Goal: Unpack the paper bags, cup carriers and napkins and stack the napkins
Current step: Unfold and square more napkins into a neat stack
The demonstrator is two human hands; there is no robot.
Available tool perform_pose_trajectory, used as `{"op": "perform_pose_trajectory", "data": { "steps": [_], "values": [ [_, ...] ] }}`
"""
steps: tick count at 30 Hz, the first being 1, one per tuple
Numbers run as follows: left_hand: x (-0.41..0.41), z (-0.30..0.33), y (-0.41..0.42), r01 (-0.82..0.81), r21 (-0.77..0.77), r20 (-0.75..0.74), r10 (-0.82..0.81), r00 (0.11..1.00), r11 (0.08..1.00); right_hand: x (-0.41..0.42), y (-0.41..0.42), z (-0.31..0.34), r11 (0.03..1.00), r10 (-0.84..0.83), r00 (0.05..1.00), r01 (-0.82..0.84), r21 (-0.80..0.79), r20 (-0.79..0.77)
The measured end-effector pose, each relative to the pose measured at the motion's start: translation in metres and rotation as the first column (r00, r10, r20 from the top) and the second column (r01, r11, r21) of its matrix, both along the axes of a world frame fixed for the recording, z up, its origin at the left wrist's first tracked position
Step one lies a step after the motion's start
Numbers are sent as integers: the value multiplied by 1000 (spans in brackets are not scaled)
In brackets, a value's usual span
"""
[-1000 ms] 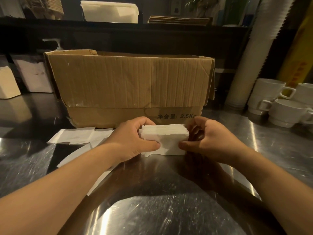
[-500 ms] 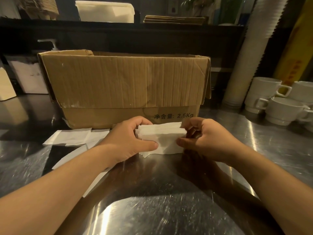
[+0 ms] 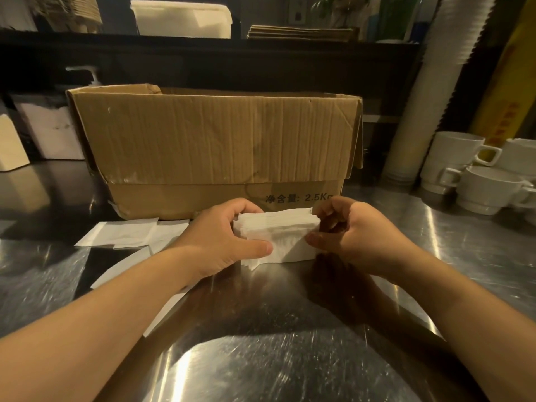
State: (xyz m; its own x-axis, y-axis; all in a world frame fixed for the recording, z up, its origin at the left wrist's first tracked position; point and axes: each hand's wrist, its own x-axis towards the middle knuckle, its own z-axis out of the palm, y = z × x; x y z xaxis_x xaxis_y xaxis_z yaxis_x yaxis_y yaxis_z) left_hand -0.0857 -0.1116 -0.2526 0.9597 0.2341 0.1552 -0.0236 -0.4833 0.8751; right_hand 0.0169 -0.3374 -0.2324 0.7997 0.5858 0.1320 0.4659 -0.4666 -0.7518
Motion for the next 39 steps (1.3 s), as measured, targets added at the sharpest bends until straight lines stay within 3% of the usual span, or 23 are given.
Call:
{"op": "perform_pose_trajectory", "data": {
  "steps": [39],
  "values": [
    [-2,2,-2,21,10,4,-21,1000,1000,2,2,-5,999,32,994,-29,28,-108]
  ]
}}
